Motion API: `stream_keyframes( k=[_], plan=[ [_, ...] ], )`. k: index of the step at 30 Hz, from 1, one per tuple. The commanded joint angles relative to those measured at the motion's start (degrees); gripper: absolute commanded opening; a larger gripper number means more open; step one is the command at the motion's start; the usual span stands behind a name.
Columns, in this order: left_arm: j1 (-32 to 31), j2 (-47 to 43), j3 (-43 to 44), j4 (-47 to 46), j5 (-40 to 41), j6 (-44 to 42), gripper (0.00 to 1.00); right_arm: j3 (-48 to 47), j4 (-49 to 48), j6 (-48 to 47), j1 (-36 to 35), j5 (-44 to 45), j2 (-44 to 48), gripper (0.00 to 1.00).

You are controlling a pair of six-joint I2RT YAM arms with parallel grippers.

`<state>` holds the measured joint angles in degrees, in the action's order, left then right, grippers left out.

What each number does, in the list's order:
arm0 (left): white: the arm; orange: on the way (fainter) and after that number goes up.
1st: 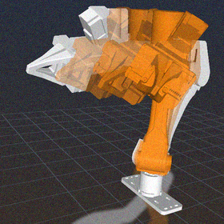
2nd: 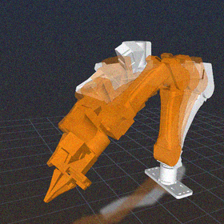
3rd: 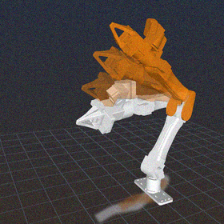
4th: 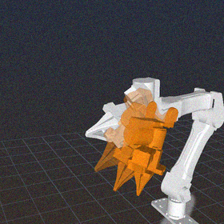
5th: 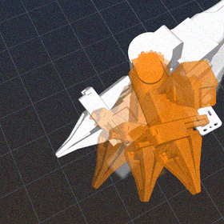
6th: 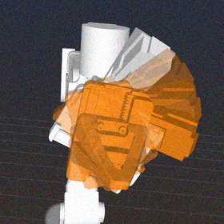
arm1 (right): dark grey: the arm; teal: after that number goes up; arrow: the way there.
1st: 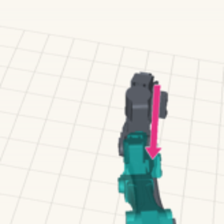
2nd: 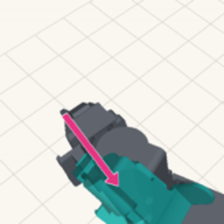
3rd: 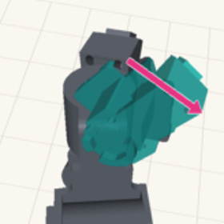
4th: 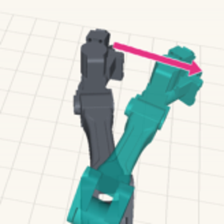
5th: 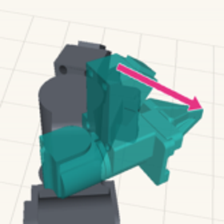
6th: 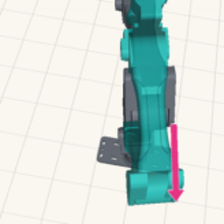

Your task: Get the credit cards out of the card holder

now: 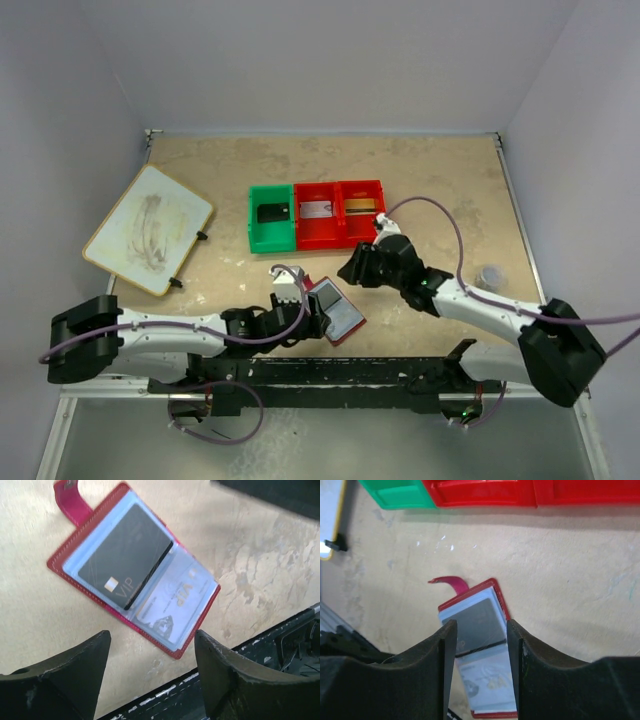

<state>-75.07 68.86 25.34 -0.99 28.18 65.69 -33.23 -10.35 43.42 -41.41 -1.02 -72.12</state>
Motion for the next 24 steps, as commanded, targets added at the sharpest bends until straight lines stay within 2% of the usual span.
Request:
stream_keyframes(
  k=[1, 5, 8, 14, 17, 24],
  plan=[
    [2.62, -3.01, 5.77, 7.76, 4.89, -7.82, 0.66, 8.85, -9.56, 10.27, -1.25, -4.29, 5.44, 0.46],
    [9.28, -0.94, 8.3, 9.15, -0.31, -12.8, 0.63, 13.93, -16.99, 18.11, -4.76, -2.91, 6.35, 0.43],
    [11.51, 0.6, 8.97, 7.12, -2.55, -15.7, 0.59, 15.54, -22.35, 20.86, -6.92, -3.21, 4.39, 0.43],
    [12.26, 6.77, 14.04, 7.03, -5.86, -19.89, 0.47, 17.73, -32.74, 28.12, -7.77, -3.17, -1.54, 0.37],
    [12.22, 9.27, 16.45, 8.24, -6.43, -20.51, 0.43, 17.93, -32.94, 29.95, -8.21, -0.92, -4.0, 0.37],
    [13.4, 11.25, 17.68, 9.52, -4.23, -20.9, 0.41, 18.52, -37.14, 31.57, -8.24, -2.32, -12.2, 0.37]
  ],
)
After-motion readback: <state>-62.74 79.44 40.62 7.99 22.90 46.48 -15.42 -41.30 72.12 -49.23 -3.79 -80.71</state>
